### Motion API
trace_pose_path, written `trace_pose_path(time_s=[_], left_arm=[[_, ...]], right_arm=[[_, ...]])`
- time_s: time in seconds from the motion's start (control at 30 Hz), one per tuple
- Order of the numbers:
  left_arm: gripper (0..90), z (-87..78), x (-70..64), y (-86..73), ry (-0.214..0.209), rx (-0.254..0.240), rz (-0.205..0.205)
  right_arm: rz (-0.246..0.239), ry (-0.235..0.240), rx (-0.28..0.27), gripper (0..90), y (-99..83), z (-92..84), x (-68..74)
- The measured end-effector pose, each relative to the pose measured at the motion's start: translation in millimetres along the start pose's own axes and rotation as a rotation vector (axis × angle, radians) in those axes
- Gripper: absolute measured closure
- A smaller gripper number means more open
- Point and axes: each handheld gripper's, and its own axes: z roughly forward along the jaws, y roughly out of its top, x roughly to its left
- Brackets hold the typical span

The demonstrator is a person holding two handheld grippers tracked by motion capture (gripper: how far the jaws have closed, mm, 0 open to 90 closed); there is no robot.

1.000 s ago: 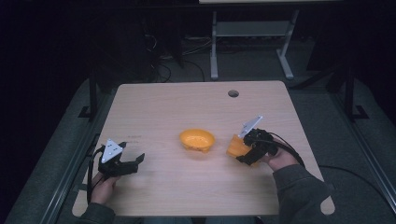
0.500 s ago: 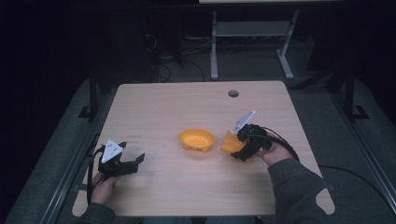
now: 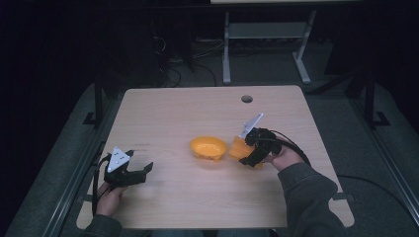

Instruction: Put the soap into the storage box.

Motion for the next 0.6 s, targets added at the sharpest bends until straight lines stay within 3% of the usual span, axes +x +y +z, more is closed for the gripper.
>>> trace_pose_path(time_s=[0.6], left_arm=[[14.0, 0.1, 0.2, -0.1, 0.000, -0.001, -0.002]], right_arm=[[-0.035, 0.005, 0.002, 20.4, 23.7, 4.7, -3.3]])
